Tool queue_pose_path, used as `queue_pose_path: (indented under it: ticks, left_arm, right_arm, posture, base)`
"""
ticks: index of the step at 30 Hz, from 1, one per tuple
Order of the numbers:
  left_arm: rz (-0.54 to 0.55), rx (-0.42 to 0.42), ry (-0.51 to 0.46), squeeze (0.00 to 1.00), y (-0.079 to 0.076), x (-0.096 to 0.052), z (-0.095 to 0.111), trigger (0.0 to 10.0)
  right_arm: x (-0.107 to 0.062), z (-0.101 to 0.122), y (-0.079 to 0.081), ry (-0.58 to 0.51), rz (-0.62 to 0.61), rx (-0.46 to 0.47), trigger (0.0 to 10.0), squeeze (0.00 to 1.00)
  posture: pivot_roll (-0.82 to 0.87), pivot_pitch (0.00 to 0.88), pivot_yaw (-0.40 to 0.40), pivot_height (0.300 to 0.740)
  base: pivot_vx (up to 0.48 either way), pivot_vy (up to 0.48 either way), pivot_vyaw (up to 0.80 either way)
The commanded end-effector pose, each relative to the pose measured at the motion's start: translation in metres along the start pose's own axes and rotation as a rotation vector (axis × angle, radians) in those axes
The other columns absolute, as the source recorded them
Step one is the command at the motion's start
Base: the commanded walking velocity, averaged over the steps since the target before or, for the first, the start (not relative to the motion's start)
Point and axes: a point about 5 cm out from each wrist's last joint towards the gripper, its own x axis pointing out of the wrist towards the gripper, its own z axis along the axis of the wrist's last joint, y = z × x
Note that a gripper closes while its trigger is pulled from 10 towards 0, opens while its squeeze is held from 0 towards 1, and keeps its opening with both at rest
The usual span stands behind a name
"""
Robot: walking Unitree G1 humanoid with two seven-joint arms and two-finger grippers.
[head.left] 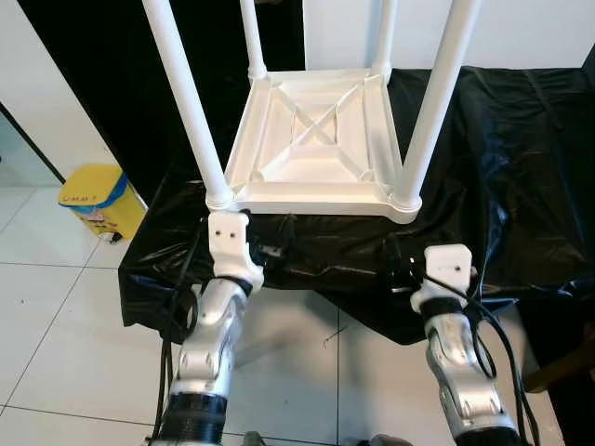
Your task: Building children table
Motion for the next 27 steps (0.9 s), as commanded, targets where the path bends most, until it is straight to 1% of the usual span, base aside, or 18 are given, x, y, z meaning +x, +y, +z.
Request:
queue_pose_path:
  ticks: [1, 2, 4, 8, 13, 17, 19, 27]
  left_arm:
    - [-0.102, -0.002, -0.004, 0.0, -0.006, -0.001, 0.002, 10.0]
    - [-0.106, -0.004, 0.002, 0.0, -0.006, -0.004, 0.001, 10.0]
    - [-0.112, -0.003, 0.008, 0.0, -0.006, -0.006, 0.0, 10.0]
    - [-0.128, -0.004, 0.012, 0.0, -0.008, -0.007, -0.001, 10.0]
    - [-0.153, -0.001, 0.016, 0.0, -0.012, -0.009, -0.002, 10.0]
    - [-0.155, -0.002, 0.018, 0.0, -0.013, -0.01, -0.002, 10.0]
    - [-0.157, -0.008, 0.022, 0.0, -0.014, -0.013, -0.002, 10.0]
    - [-0.152, -0.013, 0.021, 0.0, -0.015, -0.014, -0.001, 10.0]
  right_arm:
    - [0.0, 0.003, -0.002, -0.016, -0.002, 0.003, 10.0, 0.0]
    - [-0.003, 0.001, -0.005, -0.009, -0.004, -0.005, 10.0, 0.0]
    - [-0.004, 0.001, -0.007, -0.006, -0.005, -0.01, 10.0, 0.0]
    - [-0.002, 0.003, -0.006, -0.015, 0.001, -0.013, 10.0, 0.0]
    - [-0.004, 0.003, -0.002, -0.011, 0.019, -0.011, 10.0, 0.0]
    - [-0.005, 0.002, -0.001, -0.007, 0.024, -0.012, 10.0, 0.0]
    - [-0.009, 0.002, -0.001, -0.001, 0.034, -0.015, 10.0, 0.0]
    - [-0.009, 0.003, 0.0, -0.001, 0.049, -0.016, 10.0, 0.0]
  posture:
    - [-0.14, 0.013, 0.055, 0.74]
    - [-0.14, 0.013, 0.056, 0.74]
    - [-0.14, 0.012, 0.056, 0.74]
    - [-0.14, 0.014, 0.055, 0.74]
    - [-0.15, 0.015, 0.051, 0.74]
    - [-0.15, 0.017, 0.051, 0.74]
    - [-0.15, 0.02, 0.05, 0.74]
    - [-0.14, 0.022, 0.048, 0.74]
  base:
    - [0.0, 0.0, 0.0]
    - [0.0, 0.0, 0.0]
    - [0.0, 0.0, 0.0]
    - [0.0, 0.0, 0.0]
    - [0.266, 0.0, 0.0]
    - [0.291, 0.0, 0.0]
    - [0.313, 0.0, 0.0]
    - [0.312, 0.0, 0.0]
